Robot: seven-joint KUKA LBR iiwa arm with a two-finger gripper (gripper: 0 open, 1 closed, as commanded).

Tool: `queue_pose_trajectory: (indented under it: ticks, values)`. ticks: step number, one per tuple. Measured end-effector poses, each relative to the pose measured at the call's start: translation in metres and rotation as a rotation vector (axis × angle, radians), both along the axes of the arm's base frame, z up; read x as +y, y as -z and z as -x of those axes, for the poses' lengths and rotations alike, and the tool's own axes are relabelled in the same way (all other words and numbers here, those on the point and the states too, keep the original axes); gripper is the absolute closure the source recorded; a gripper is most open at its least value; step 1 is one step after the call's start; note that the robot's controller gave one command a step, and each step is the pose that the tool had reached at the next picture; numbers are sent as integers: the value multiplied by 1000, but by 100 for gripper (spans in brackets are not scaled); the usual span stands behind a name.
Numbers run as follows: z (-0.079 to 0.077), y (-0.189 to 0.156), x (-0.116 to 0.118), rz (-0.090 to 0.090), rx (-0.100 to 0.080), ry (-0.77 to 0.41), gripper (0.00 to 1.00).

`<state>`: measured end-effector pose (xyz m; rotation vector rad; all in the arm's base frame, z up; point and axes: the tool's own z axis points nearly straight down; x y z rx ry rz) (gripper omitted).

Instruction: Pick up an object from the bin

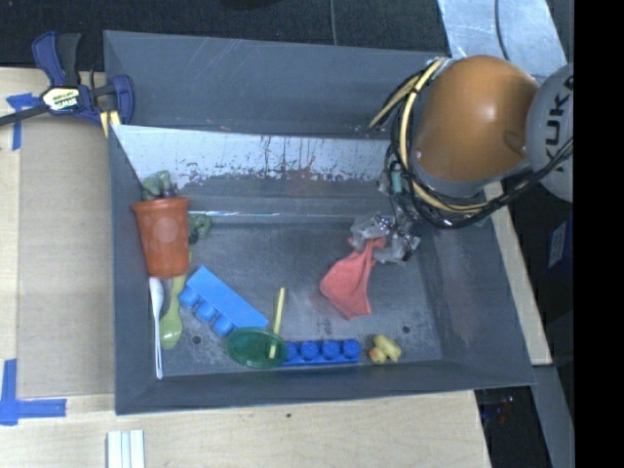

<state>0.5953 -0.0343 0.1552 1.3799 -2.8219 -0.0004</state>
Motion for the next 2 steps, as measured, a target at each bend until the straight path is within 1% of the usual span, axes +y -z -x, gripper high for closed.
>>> queue_pose_trajectory:
  ticks: [1, 2]
  values:
    - [15, -38, -20, 2, -14, -199, 100]
    - [12, -100, -20, 0, -9, -346, 100]
